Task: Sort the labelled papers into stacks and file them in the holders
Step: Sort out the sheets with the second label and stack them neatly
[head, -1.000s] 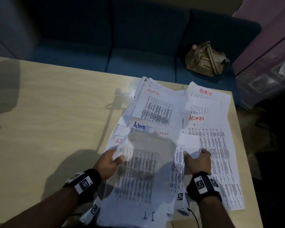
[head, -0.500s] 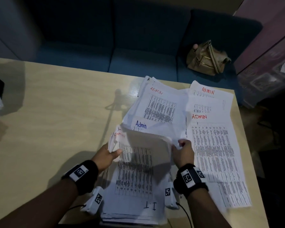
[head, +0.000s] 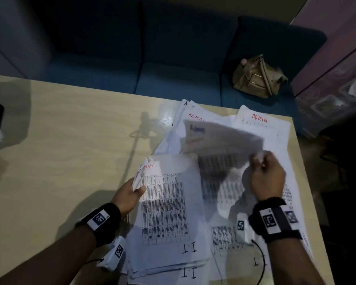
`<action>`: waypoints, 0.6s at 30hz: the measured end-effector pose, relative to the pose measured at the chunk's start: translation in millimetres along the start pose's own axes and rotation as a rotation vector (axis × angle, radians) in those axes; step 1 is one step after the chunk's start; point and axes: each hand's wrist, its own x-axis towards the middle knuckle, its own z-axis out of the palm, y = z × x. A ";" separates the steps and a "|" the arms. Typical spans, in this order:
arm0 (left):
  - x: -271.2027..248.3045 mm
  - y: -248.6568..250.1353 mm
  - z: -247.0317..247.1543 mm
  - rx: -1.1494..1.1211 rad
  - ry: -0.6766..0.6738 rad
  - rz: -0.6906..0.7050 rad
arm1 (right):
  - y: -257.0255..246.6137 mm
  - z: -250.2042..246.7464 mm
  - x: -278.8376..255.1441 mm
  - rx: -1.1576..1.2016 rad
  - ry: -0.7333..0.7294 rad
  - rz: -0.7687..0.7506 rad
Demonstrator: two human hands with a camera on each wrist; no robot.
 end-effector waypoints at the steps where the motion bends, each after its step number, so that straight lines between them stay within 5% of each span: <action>1: 1.1 2.2 -0.1 0.013 0.025 0.008 | -3.5 -11.1 6.4 0.008 0.089 -0.017; 5: 8.2 10.0 -2.6 -0.024 0.142 0.022 | 1.5 -43.6 32.8 0.141 0.417 -0.063; 9: 8.7 15.8 -7.3 -0.037 0.115 0.033 | 5.4 -54.4 39.4 0.236 0.479 -0.089; 12: 6.1 19.3 -8.6 -0.056 0.096 0.044 | 7.6 -45.6 31.4 0.132 0.353 -0.075; 18: 2.6 19.2 -2.3 -0.190 0.030 0.067 | 31.0 50.2 -16.8 0.010 -0.167 0.133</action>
